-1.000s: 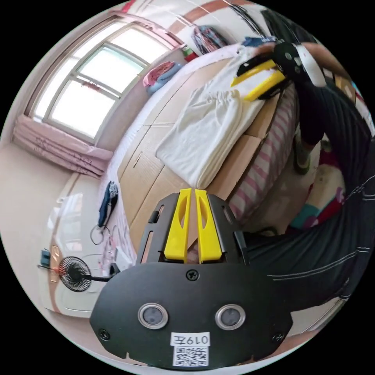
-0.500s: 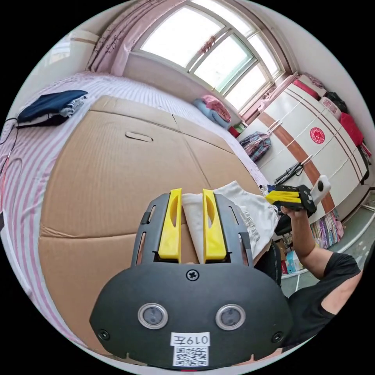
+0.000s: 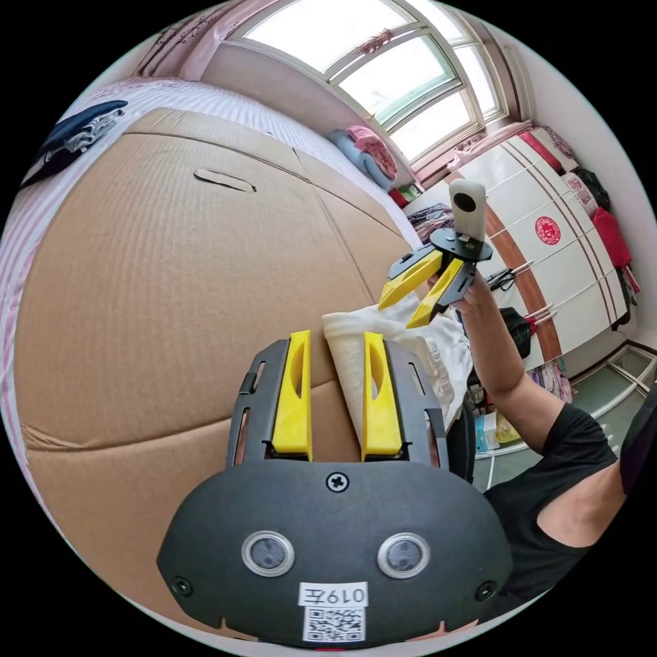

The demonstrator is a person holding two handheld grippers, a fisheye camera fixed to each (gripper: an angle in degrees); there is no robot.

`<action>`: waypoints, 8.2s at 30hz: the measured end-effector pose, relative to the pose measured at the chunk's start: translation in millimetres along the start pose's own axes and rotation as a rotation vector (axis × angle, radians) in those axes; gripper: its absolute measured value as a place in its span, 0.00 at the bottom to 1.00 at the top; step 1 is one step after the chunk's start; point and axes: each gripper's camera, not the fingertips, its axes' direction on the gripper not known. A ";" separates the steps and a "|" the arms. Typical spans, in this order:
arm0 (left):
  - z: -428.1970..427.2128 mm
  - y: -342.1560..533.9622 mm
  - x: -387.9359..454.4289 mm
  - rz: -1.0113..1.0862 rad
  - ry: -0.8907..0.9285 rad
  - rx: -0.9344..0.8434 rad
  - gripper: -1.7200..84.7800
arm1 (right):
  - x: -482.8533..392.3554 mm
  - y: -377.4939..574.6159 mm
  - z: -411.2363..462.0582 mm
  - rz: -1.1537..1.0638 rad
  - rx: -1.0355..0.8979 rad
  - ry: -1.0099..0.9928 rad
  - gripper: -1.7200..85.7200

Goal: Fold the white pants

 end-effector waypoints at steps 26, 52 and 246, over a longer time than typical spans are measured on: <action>80.0 -14.5 -56.4 0.063 0.016 0.029 0.04 | -69.9 26.2 -95.9 0.234 0.133 0.232 0.07; 102.5 -19.7 -36.7 0.130 0.062 0.086 0.03 | -45.8 50.3 -170.4 0.418 0.190 -0.125 0.10; 114.5 -334.5 178.1 0.735 0.029 -0.778 0.10 | -211.4 257.2 -139.9 0.515 0.344 -0.040 0.10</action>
